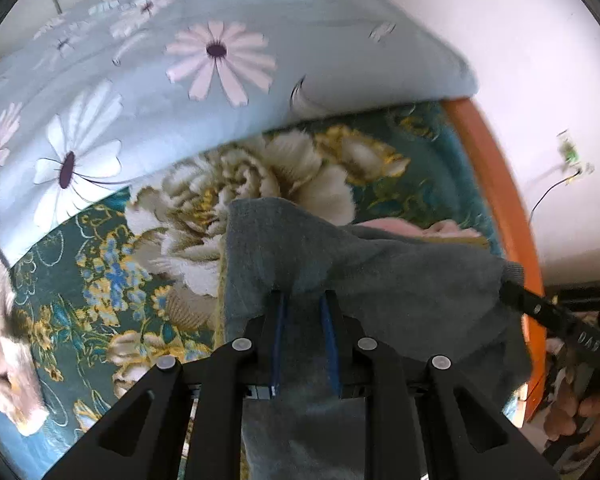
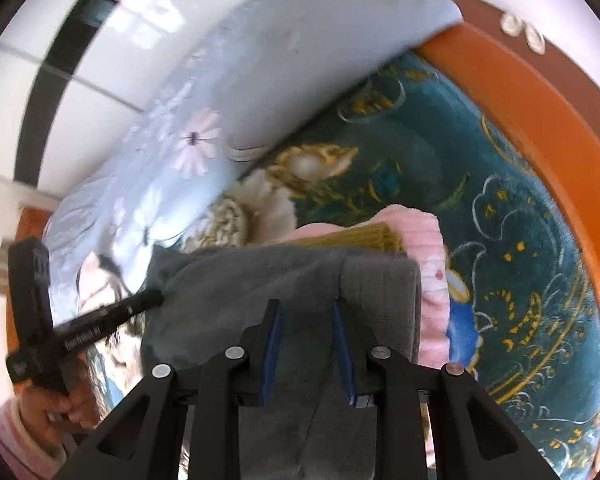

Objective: Fold clothes
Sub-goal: 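Lower the sweatshirt onto the clothes stack and open both grippers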

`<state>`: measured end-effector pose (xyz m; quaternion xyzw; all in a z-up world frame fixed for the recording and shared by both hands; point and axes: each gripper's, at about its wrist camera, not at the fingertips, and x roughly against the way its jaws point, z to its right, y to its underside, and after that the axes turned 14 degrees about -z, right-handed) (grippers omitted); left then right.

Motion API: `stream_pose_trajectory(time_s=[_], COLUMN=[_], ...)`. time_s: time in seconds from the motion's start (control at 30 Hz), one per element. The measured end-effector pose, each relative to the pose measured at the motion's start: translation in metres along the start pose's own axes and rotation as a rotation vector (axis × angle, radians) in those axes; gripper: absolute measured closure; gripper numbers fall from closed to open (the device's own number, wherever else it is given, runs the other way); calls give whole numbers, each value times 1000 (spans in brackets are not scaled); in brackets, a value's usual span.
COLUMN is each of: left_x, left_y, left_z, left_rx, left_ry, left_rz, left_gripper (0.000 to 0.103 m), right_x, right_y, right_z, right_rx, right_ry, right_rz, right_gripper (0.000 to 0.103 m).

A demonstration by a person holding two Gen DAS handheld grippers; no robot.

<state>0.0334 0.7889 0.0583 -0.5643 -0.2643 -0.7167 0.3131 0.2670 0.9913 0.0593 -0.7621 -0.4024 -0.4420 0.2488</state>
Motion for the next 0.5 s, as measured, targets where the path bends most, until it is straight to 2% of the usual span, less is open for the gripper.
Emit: stream_pose_trajectory(time_s=[0.13, 0.2, 0.33, 0.5], left_x=[25, 26, 4, -20], left_y=[37, 64, 94, 96], left_z=[3, 4, -3, -10], left_rx=[-8, 0, 49, 79], left_ry=[30, 41, 26, -24], left_rz=[81, 89, 28, -23], left_gripper=[83, 83, 83, 83], right_x=[20, 20, -1, -19], right_y=[53, 77, 100, 96], right_z=[-17, -23, -23, -10], right_rx=[89, 133, 162, 113], right_ry=[-14, 7, 77, 88], right_rz=[45, 44, -9, -36], right_gripper=[73, 73, 72, 75])
